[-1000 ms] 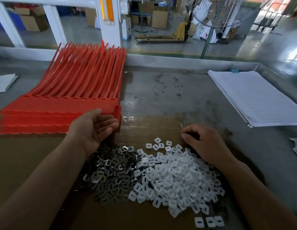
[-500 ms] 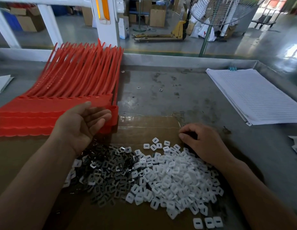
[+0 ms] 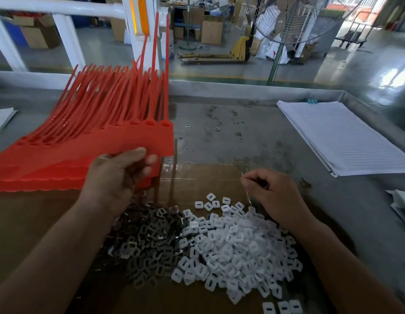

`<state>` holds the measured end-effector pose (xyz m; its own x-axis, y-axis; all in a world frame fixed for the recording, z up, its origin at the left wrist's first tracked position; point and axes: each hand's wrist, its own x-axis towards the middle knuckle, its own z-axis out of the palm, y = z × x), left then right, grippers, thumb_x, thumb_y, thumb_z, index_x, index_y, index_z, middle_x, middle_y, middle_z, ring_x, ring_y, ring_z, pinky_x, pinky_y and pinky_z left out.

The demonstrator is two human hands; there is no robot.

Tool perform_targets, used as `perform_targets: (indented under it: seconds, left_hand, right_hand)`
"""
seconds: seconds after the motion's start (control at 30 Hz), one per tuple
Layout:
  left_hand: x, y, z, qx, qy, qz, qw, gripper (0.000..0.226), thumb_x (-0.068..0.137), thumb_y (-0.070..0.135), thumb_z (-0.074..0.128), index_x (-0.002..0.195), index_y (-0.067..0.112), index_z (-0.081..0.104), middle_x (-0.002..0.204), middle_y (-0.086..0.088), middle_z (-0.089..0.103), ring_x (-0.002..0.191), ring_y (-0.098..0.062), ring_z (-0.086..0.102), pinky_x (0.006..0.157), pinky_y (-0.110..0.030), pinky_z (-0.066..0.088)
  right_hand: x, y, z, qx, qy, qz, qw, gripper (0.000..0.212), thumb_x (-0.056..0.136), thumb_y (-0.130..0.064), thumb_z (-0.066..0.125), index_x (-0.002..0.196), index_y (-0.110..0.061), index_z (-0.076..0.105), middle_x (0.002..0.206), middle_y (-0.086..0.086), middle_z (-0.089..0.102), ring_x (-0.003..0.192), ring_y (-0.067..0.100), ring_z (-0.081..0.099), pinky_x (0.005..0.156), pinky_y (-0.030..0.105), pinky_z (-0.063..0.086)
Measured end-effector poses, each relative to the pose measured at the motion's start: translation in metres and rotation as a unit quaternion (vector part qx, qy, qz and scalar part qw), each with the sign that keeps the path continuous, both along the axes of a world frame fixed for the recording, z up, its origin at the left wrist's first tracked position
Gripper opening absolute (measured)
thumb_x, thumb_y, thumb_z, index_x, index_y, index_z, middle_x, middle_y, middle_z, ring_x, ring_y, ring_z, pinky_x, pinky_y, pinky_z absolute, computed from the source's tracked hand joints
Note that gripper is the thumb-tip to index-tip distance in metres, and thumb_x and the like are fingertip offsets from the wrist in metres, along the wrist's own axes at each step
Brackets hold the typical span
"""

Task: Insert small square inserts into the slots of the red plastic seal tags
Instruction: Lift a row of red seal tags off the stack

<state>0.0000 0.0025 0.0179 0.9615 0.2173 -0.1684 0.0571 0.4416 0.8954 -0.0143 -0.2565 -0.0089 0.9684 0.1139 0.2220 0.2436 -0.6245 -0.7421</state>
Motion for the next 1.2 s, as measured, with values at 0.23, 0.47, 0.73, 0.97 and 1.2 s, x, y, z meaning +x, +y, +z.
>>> perform_targets:
  seconds: [0.23,0.47,0.73,0.97,1.2]
  left_hand:
    - [-0.017,-0.033,-0.012,0.017,-0.05,-0.062,0.997,0.008,0.06,0.007,0.065,0.055,0.005,0.07,0.059,-0.011,0.068,0.055,-0.015,0.067,0.048,-0.016,0.051]
    - [-0.032,-0.048,-0.025,0.069,-0.107,-0.16,0.979,0.027,0.056,0.01,0.081,0.081,0.015,0.071,0.078,-0.015,0.07,0.071,-0.027,0.069,0.059,-0.028,0.054]
    - [-0.018,-0.022,-0.001,-0.049,-0.109,0.022,0.993,0.01,0.066,0.009,0.06,0.059,0.009,0.066,0.055,0.002,0.064,0.046,-0.013,0.062,0.049,-0.026,0.054]
    - [-0.008,-0.007,-0.006,0.032,-0.165,0.112,0.979,0.038,0.077,-0.007,0.058,0.094,0.027,0.056,0.069,0.007,0.067,0.057,-0.008,0.064,0.049,-0.021,0.053]
    - [0.005,-0.008,-0.035,0.382,-0.154,0.031,0.911,0.066,0.087,0.001,0.053,0.123,0.054,0.041,0.116,0.024,0.057,0.102,-0.008,0.059,0.088,-0.026,0.047]
  right_hand:
    - [-0.011,0.018,0.018,0.104,0.025,0.04,0.993,0.01,0.085,-0.027,0.058,0.082,-0.036,0.063,0.074,-0.016,0.067,0.061,-0.005,0.058,0.058,0.006,0.044]
    - [-0.017,0.043,0.03,0.278,0.063,0.114,0.952,0.016,0.081,-0.032,0.057,0.096,-0.03,0.062,0.086,-0.012,0.071,0.08,0.006,0.066,0.065,0.014,0.051]
    - [-0.007,0.017,0.028,0.254,-0.048,0.021,0.966,0.023,0.091,-0.005,0.049,0.09,-0.026,0.058,0.076,-0.022,0.068,0.068,-0.01,0.06,0.057,0.006,0.043]
    - [0.011,-0.008,0.012,0.173,-0.049,-0.104,0.978,0.02,0.089,-0.011,0.056,0.083,-0.029,0.056,0.078,-0.014,0.059,0.062,-0.009,0.055,0.057,0.004,0.04]
    - [0.022,-0.03,-0.007,0.071,-0.034,-0.176,0.981,0.008,0.088,-0.018,0.057,0.096,-0.02,0.059,0.085,-0.001,0.062,0.08,0.017,0.058,0.077,0.03,0.045]
